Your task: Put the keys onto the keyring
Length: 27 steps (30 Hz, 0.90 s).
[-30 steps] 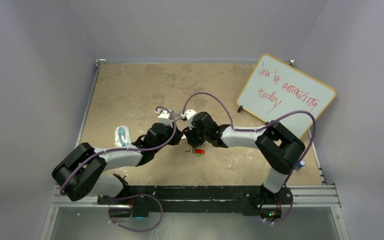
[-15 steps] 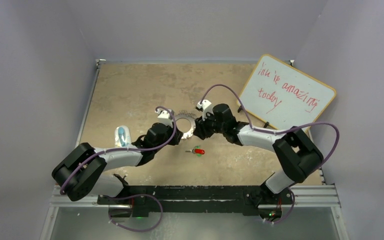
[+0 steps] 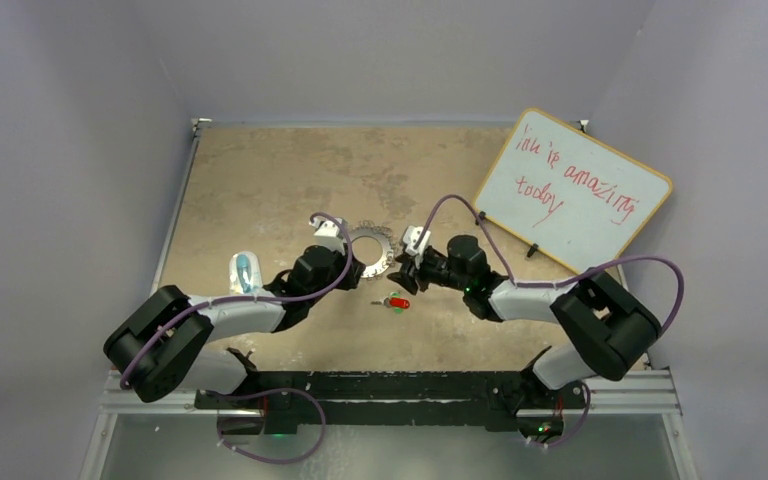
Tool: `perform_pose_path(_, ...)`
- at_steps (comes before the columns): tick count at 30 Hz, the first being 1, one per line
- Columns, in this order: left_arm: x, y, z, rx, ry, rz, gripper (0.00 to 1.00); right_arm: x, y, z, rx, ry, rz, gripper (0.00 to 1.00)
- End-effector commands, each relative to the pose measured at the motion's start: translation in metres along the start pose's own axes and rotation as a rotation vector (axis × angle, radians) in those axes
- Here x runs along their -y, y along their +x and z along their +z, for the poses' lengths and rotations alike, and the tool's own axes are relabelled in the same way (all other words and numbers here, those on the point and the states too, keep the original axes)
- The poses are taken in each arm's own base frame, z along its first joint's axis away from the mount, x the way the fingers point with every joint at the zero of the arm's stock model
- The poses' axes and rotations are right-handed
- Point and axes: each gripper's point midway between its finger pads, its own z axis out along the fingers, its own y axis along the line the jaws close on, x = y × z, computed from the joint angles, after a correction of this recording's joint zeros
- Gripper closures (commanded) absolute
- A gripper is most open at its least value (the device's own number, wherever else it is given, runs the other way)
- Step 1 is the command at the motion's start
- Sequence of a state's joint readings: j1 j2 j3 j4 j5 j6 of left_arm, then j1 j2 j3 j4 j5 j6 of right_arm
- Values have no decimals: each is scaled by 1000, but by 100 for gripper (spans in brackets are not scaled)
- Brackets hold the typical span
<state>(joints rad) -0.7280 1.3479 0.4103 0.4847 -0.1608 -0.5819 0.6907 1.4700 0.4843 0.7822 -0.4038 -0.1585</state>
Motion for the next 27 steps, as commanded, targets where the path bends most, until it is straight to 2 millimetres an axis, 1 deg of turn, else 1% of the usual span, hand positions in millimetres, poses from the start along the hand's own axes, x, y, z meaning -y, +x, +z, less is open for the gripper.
perform_pose_path(1,2,-8,0,32,4,13,82,-5,-31,6,159,6,-177,51)
perform_pose_path(6,1,-8,0,32,0,11,83,-2,-17,16,135,76,-223,51)
perform_pose_path(10,0,-7,0,29,-5,12,83,2,-5,21,110,119,-228,55)
perform_pose_path(15,-1,-7,0,30,-11,13,83,6,3,25,95,138,-259,58)
perform_pose_path(18,-1,-7,0,31,-10,12,83,6,7,30,74,124,-286,59)
perform_pose_path(27,-4,-5,1,28,-22,14,83,-5,20,45,-28,12,-333,59)
